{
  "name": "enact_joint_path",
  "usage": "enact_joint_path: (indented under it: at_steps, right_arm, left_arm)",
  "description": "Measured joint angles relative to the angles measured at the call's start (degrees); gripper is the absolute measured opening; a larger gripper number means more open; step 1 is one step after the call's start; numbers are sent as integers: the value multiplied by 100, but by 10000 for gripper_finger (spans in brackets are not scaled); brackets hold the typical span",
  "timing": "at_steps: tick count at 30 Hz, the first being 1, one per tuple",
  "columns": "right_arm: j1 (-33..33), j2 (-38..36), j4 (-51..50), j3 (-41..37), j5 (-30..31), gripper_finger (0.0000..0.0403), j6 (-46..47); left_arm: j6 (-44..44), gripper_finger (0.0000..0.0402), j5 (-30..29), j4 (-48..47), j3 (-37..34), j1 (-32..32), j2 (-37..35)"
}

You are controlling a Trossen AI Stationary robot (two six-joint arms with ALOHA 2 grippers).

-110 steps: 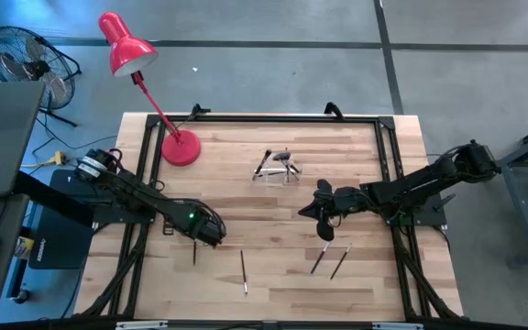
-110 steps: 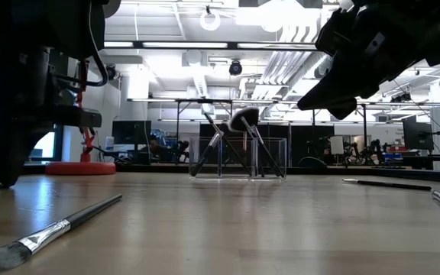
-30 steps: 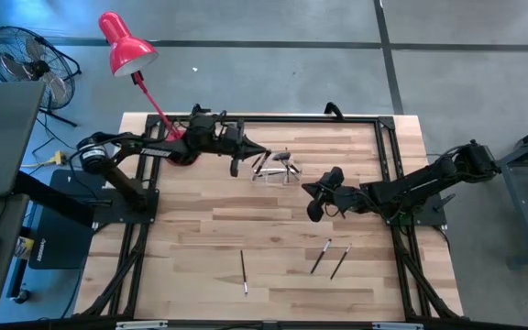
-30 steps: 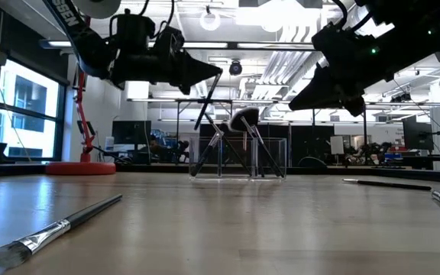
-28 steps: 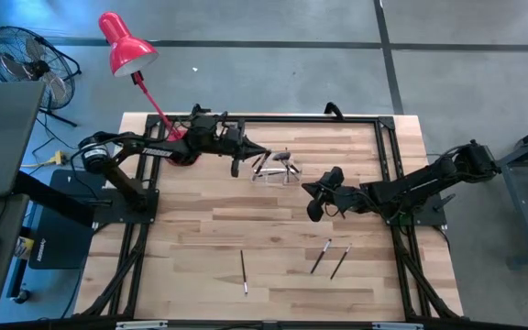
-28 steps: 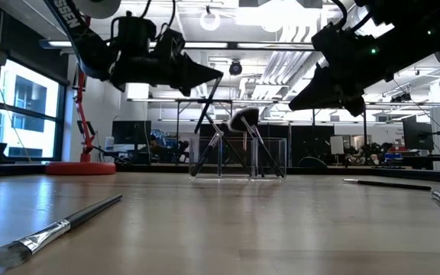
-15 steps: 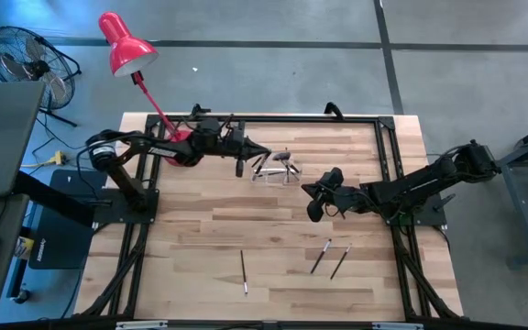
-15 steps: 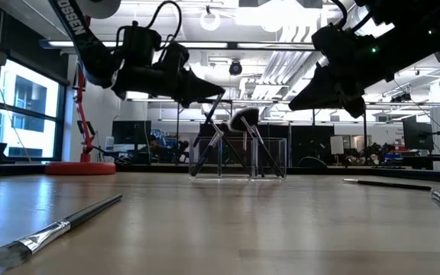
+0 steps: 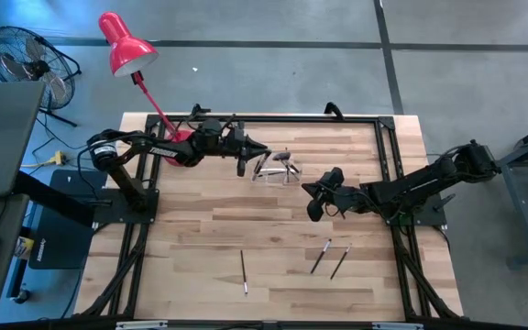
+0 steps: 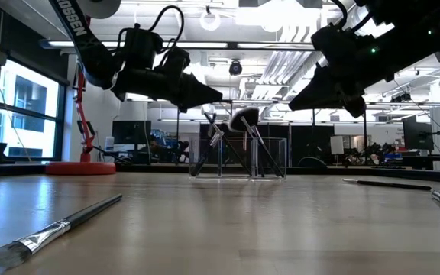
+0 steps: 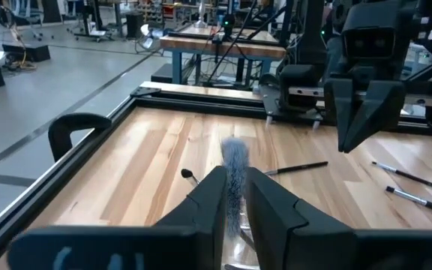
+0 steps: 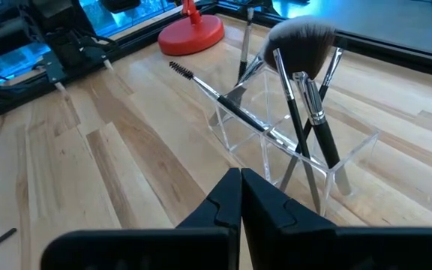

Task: Pick & Place Makeup Supplies
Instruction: Put the makeup brush into the transparent organizer

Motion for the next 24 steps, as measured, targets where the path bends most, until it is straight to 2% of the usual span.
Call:
enact_joint_path:
  at_steps: [7, 12, 14, 18, 24]
  right_arm:
    - [0, -1, 0, 1, -5, 1, 0]
    - [0, 0, -1, 1, -165, 4, -1]
    - [0, 0, -1, 1, -265, 3, -10]
    - [0, -1, -2, 0, -569, 1, -178]
    - [2, 0, -2, 1, -1199, 6, -193]
  left_arm:
    - [-17, 68, 44, 0, 0, 0, -14]
    - [-244, 69, 248, 45, 0, -43, -289]
    - [-303, 69, 164, 45, 0, -146, -379]
    - [-303, 69, -476, -302, 31, -574, -682]
    - [-375, 69, -2194, -2799, 852, -1533, -868]
